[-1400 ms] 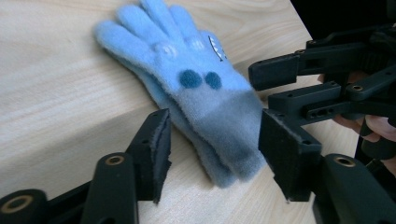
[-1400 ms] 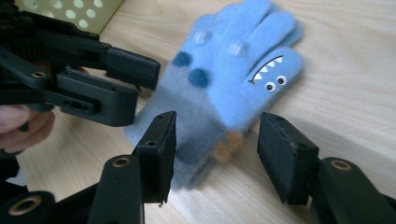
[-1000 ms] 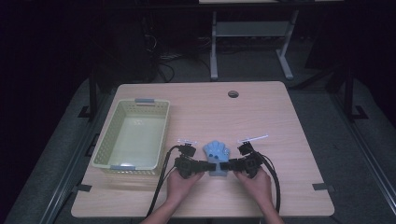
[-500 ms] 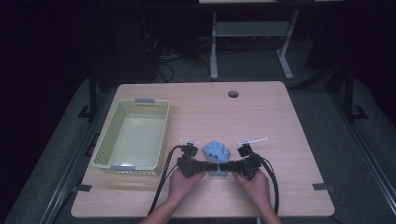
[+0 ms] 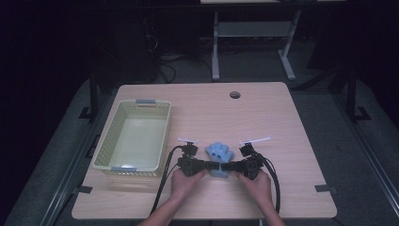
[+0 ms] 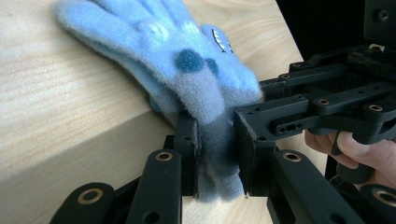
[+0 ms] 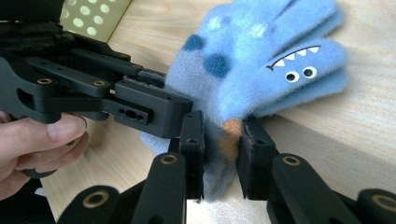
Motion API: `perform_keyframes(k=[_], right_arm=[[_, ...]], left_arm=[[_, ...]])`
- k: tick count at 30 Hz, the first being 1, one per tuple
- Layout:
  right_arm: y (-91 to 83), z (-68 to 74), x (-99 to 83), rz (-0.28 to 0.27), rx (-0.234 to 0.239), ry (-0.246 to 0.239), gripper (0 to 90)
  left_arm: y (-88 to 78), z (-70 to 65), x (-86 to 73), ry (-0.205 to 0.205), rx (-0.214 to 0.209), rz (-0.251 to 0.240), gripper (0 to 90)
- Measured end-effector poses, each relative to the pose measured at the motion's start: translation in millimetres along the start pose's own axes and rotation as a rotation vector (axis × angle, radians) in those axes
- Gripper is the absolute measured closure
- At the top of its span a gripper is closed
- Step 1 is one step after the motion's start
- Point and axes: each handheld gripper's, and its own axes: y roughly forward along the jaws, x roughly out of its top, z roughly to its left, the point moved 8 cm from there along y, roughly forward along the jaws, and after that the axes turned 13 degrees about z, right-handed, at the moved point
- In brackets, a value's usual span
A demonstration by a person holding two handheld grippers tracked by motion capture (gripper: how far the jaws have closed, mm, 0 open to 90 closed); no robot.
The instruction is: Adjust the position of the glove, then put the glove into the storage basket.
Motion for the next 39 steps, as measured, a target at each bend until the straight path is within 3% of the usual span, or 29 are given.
perform_keyframes(k=[5,7,14,25,30,39], right_arm=[[-2.6,1.6,1.8,-0.010,0.009,-0.003,74.6],[-3.0,3.2,2.7,-0.012,0.017,-0.001,74.6],[-9.4,5.4,7.4,-0.018,0.016,-0.008,74.6],[-22.3,10.8,13.8,-0.024,0.010,-0.016,74.5],[-27.2,13.7,17.1,-0.016,-0.018,-0.034,74.5],[-32.0,19.2,21.1,-0.027,-0.009,-0.047,74.5]], left_arm=[[-3.1,0.6,2.3,0.018,-0.034,0.014,71.4],[-4.7,0.6,2.6,0.030,-0.027,0.015,71.3],[-8.7,-2.2,8.4,0.028,-0.067,-0.001,71.2],[-15.3,-13.2,15.3,0.057,-0.062,-0.009,70.8],[-17.1,-15.4,16.5,0.066,-0.058,-0.013,70.7],[-25.0,-19.4,18.1,0.084,-0.054,-0.023,70.7]])
